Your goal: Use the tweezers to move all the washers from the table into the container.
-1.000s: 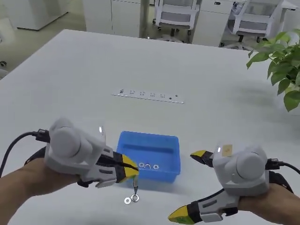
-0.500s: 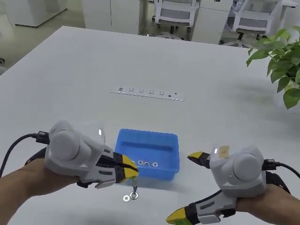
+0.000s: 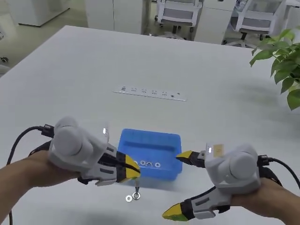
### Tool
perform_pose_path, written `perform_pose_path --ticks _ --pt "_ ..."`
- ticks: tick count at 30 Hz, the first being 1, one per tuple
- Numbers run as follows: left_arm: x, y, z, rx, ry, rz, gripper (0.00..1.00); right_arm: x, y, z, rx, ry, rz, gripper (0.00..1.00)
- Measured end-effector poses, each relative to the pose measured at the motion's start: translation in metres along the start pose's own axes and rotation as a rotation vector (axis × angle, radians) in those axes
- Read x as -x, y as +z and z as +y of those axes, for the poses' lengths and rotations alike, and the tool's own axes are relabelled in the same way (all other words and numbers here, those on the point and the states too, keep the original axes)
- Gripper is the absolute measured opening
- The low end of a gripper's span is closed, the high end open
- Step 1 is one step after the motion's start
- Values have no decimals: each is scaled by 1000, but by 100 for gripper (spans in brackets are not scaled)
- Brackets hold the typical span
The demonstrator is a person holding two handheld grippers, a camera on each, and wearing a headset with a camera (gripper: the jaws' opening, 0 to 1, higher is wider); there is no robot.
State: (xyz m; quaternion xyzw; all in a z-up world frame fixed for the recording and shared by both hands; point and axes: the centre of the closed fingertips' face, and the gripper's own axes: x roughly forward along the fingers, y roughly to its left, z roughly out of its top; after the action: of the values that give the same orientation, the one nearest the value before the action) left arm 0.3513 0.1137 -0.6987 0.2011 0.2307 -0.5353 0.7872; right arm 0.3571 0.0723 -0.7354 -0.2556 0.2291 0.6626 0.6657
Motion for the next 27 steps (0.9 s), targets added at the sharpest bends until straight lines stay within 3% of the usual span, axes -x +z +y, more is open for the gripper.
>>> perform_pose_path --ticks 18,27 --pt "-5 1 -4 -22 -76 21 6 -24 12 2 125 102 12 43" --pt "-5 0 -3 -32 -86 34 6 -39 16 7 174 177 37 32"
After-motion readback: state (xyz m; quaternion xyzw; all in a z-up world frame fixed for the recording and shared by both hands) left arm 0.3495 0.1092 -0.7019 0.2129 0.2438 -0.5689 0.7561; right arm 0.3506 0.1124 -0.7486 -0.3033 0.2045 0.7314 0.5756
